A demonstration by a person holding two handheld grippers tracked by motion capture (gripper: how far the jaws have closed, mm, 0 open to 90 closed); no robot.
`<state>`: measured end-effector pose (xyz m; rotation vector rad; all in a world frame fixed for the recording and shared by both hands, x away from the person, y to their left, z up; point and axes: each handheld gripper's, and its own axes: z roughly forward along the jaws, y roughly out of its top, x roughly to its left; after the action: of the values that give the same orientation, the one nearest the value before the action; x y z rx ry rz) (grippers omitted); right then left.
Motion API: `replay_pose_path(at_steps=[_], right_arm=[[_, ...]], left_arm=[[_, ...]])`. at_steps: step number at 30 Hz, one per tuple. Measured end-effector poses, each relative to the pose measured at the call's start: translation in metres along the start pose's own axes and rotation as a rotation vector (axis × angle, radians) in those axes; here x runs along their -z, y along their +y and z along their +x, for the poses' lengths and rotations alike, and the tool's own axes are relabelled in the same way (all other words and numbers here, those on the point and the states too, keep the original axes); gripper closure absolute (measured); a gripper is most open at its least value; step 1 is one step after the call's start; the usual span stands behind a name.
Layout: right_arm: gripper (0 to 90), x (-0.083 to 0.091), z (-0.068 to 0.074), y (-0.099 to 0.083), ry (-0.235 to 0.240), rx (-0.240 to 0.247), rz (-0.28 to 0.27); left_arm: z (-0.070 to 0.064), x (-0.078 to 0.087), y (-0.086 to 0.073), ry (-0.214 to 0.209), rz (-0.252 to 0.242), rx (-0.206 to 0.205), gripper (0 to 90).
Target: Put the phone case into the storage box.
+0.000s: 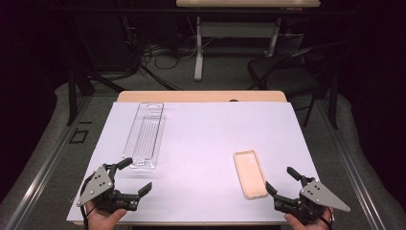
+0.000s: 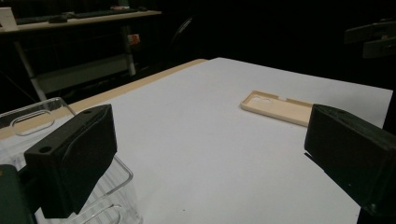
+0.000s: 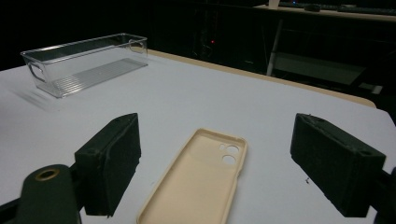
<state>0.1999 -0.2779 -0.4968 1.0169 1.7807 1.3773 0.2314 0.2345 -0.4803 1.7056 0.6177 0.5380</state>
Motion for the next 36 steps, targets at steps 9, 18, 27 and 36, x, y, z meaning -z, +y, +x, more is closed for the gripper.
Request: replay_pose_path(at_steps=[9, 18, 27, 36], right_arm=[[15.7, -0.003, 0.001, 0.000, -0.005, 0.006, 0.010], [15.5, -0.009, 0.004, 0.005, -0.020, 0.031, 0.075], [15.6, -0.025, 0.001, 0.020, -0.009, 0.043, 0.178], [18.2, -0.043, -0.009, 0.029, 0.001, 0.018, 0.248]], left_arm=[[0.000, -0.001, -0.002, 0.002, 0.021, 0.009, 2.4], [-0.003, -0.006, 0.006, 0.016, 0.081, 0.027, 2.5], [0.003, -0.021, 0.022, 0.001, 0.178, 0.033, 2.5], [0.019, -0.046, 0.037, -0.036, 0.266, 0.048, 2.5]])
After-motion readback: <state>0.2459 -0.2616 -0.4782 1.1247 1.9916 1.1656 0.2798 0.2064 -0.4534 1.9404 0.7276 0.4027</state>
